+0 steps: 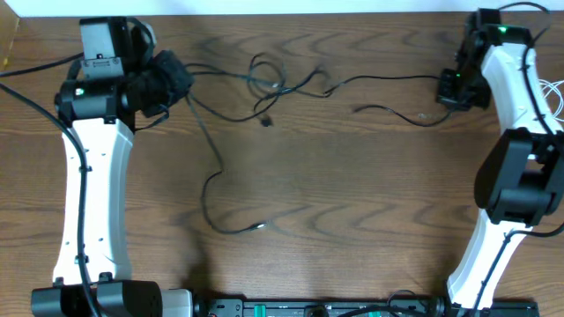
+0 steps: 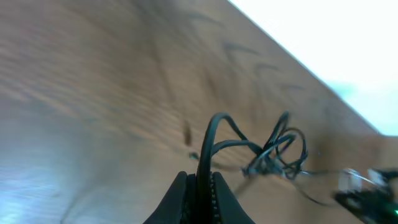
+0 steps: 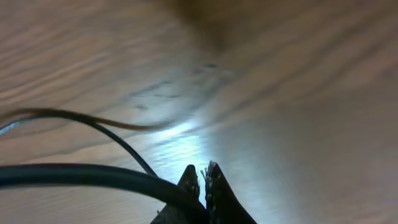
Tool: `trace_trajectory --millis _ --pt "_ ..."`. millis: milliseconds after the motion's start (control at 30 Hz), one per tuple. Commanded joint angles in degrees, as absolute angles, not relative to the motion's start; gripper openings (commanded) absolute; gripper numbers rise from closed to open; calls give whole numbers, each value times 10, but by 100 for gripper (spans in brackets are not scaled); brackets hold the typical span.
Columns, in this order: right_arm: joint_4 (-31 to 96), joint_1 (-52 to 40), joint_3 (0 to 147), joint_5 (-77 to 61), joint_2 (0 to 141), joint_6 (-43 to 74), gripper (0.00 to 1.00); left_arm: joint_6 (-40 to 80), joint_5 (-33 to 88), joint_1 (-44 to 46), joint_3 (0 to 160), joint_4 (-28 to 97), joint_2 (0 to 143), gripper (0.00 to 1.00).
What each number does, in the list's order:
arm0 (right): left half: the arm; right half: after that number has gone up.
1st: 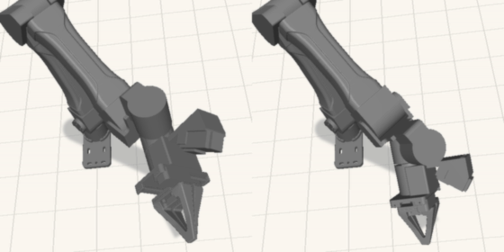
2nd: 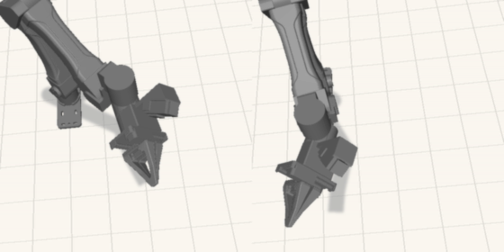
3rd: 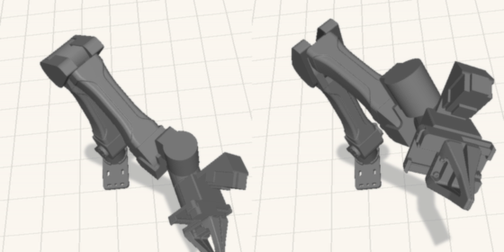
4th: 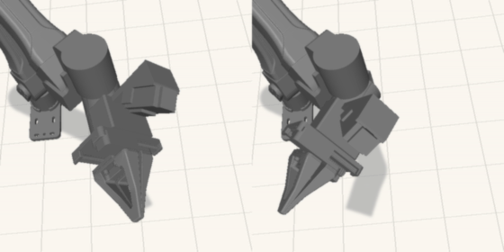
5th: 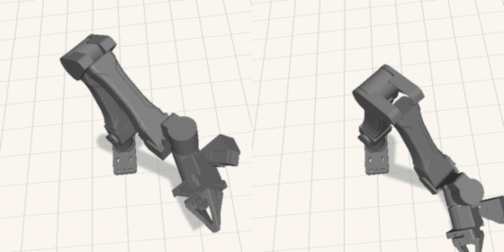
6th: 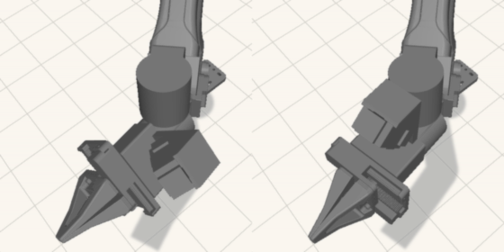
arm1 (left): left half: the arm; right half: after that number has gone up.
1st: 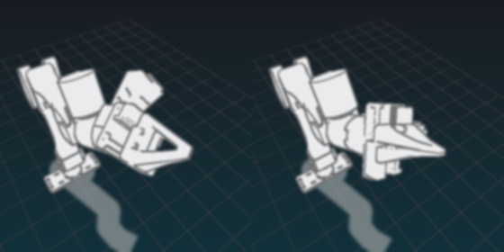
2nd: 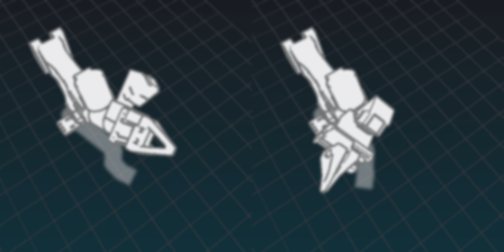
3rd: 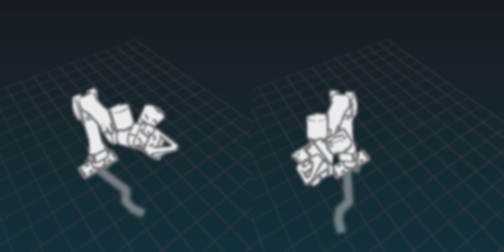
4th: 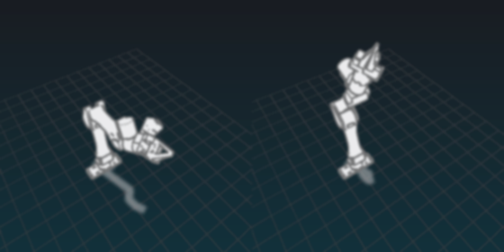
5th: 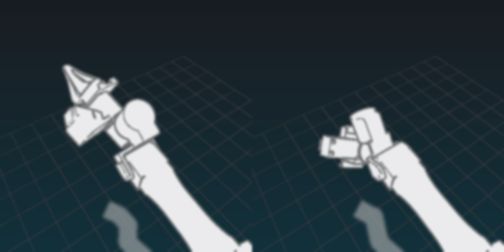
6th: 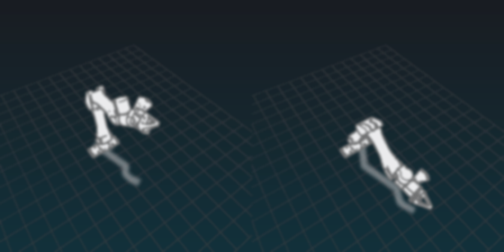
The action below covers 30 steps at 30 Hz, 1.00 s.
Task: Untangle cables
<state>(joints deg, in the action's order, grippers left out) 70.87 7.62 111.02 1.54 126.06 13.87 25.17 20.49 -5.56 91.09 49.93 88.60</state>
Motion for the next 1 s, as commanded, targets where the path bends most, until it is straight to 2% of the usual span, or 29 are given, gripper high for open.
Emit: trace_trajectory --millis 0,100,233,400,533,567,667,767,833,900,933,967 --pt "714 116 1106 46 1265 159 1 220 75 -71 913 509 873 8" --pt "722 143 1106 42 1265 159 1 220 18 -78 913 514 874 8" --pt "727 163 1106 -20 1265 102 1 203 37 -80 913 515 876 8" --pt "727 151 1106 -181 1265 -47 1 115 210 -68 913 497 881 8" --pt "727 136 1106 -216 1264 -86 1 23 398 -62 913 473 881 8" --pt "729 132 1106 -216 1264 -99 5 19 432 -61 913 468 881 7" --pt "736 118 1107 -216 1258 -134 31 20 514 -61 913 445 881 7" --pt "735 104 1114 -218 1240 -150 45 31 607 -61 913 405 881 8" --pt "735 94 1123 -219 1220 -164 63 61 654 -61 913 370 881 7" --pt "735 86 1133 -236 1201 -182 88 106 691 -61 913 327 881 8" --pt "733 81 1137 -256 1191 -194 97 130 707 -60 913 304 881 8" --pt "731 77 1139 -281 1181 -207 99 156 718 -60 913 279 881 8"
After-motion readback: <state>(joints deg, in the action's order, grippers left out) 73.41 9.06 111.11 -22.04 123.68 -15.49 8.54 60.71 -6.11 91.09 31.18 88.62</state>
